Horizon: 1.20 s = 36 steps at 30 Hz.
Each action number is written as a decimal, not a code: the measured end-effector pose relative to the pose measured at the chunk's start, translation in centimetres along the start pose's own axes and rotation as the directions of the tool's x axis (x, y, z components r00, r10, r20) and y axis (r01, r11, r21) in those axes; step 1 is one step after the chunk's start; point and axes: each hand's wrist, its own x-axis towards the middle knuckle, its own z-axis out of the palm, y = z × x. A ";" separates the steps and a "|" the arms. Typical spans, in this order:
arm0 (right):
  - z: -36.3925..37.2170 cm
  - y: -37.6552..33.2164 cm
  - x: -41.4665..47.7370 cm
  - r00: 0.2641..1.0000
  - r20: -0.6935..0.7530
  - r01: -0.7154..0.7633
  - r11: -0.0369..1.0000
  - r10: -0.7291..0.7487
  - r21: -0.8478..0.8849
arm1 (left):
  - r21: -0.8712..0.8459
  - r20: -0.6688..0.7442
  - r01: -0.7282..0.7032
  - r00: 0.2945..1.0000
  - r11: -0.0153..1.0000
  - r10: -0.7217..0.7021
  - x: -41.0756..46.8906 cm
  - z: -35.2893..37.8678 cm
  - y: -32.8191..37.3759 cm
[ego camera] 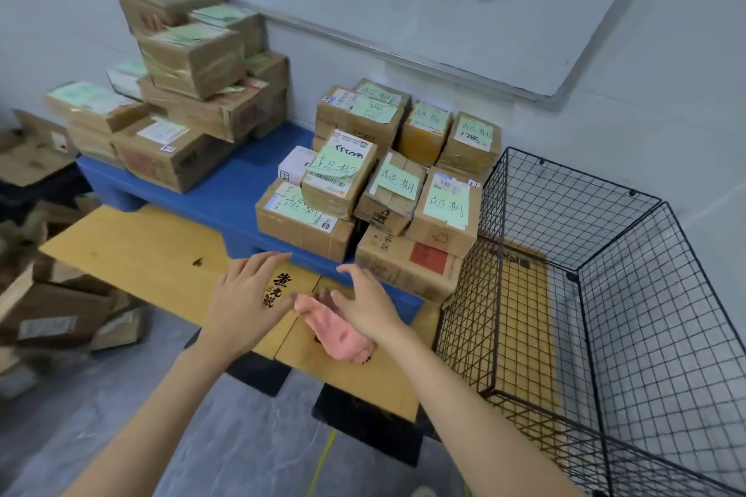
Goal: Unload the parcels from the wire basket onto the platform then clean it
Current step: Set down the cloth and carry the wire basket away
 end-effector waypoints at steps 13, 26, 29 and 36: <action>-16.3 1.3 -6.4 0.869 -0.464 -0.013 0.929 -0.173 -0.369 | -0.068 -0.009 -0.273 0.962 0.960 0.273 5.8 -0.2 9.7; -27.5 19.3 -18.4 0.685 -0.692 -0.540 0.798 0.230 -0.269 | -0.240 0.074 -0.433 0.884 0.869 0.461 7.8 4.2 24.2; -28.5 22.6 -20.5 0.661 -0.684 -0.604 0.761 0.310 -0.238 | -0.234 0.091 -0.421 0.888 0.876 0.451 7.7 5.3 26.0; -29.6 27.8 -21.6 0.689 -0.588 -0.590 0.798 0.423 -0.118 | -0.262 0.163 -0.321 0.915 0.910 0.370 7.4 7.8 28.6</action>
